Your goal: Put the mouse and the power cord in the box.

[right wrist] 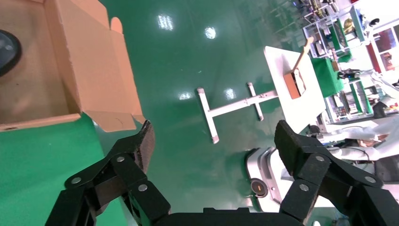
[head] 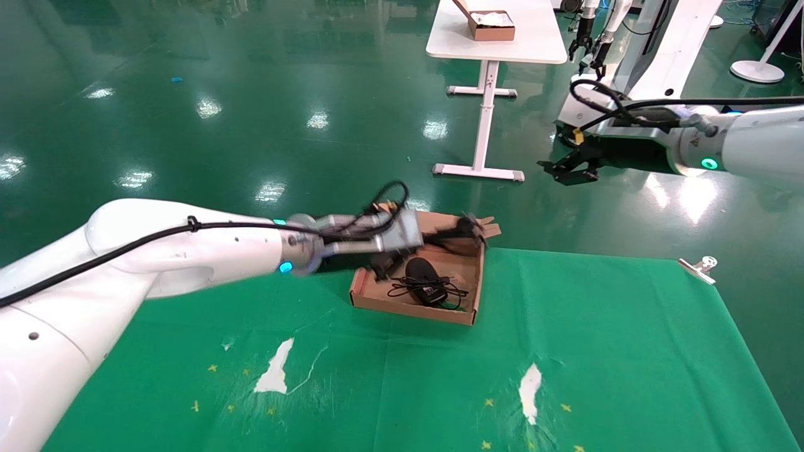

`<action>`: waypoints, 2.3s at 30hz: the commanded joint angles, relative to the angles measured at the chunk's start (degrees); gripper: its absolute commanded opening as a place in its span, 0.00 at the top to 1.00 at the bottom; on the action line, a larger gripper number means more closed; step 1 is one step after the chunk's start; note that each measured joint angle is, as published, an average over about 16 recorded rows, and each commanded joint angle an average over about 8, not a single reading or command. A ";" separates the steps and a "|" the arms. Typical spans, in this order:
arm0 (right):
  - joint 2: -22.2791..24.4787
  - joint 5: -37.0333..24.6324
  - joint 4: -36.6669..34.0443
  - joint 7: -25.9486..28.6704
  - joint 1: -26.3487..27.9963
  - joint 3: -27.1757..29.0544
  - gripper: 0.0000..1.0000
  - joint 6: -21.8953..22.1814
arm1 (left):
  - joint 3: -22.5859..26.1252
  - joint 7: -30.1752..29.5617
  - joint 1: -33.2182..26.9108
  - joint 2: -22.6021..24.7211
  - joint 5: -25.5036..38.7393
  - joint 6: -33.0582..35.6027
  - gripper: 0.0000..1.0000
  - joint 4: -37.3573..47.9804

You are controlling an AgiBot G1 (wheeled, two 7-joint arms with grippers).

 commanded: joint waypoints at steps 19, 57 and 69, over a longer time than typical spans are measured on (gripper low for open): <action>0.34 0.89 -0.03 -0.43 -0.27 0.56 0.00 -0.62 | 4.07 -7.53 0.02 -0.36 -1.68 -5.72 0.00 -0.82; 20.74 25.05 43.41 25.78 -30.67 14.53 0.00 -24.58 | -21.23 -19.50 22.15 -26.66 -25.07 23.91 0.00 -31.29; 27.48 33.03 57.76 34.44 -40.72 19.14 0.00 -32.49 | -29.61 -23.48 29.49 -35.41 -32.82 33.75 0.00 -41.40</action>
